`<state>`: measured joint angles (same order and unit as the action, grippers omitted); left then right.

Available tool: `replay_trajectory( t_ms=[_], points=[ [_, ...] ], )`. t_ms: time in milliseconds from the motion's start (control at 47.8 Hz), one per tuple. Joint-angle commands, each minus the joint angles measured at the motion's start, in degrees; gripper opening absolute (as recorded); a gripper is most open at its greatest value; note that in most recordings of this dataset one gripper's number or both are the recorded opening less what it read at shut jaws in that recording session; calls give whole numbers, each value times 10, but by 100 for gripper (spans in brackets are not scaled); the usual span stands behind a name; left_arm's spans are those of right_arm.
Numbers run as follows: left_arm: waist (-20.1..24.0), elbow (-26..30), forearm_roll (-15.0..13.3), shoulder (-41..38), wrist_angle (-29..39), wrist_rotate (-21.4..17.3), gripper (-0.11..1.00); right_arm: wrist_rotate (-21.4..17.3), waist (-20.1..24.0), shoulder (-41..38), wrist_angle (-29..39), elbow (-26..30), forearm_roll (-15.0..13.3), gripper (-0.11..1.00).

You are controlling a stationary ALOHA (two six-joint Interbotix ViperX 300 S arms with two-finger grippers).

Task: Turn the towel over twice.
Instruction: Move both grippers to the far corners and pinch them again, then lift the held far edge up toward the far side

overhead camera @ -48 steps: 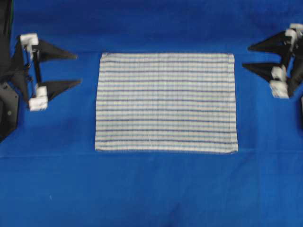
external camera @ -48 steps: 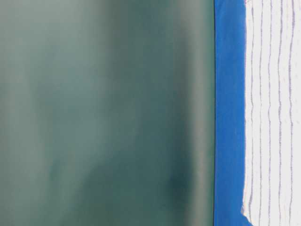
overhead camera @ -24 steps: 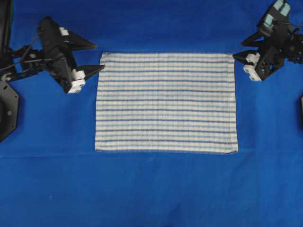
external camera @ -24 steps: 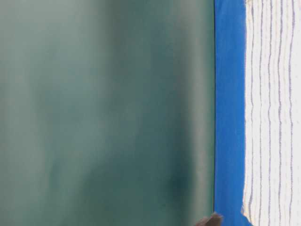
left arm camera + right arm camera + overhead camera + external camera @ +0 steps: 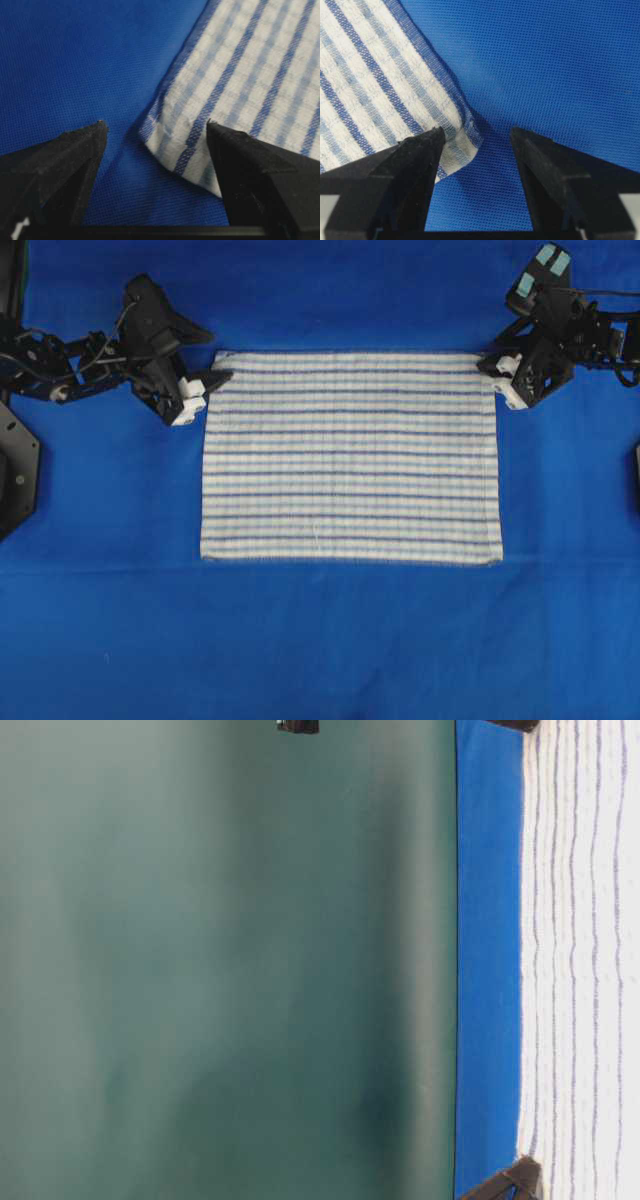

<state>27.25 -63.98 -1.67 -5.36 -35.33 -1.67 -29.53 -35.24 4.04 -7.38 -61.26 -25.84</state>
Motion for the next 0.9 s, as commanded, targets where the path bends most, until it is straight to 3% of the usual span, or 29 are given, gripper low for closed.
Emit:
replay_trajectory(
  t_ms=[0,105,293,356,670,879],
  points=[
    [4,6,0,4,-1,0,71,1,-4,2,-4,8,-1,64],
    [4,7,0,4,14,0,63,4,-4,0,-2,7,-2,56],
    [-4,11,2,4,54,-8,15,4,-4,1,-1,4,-4,7],
    [-6,11,2,4,57,-9,4,4,-4,1,-2,4,-4,5],
    [-3,19,2,65,105,-25,4,2,-5,24,-1,8,-2,5],
    [16,50,2,156,177,-70,4,5,-35,100,15,23,-4,5]
  ],
)
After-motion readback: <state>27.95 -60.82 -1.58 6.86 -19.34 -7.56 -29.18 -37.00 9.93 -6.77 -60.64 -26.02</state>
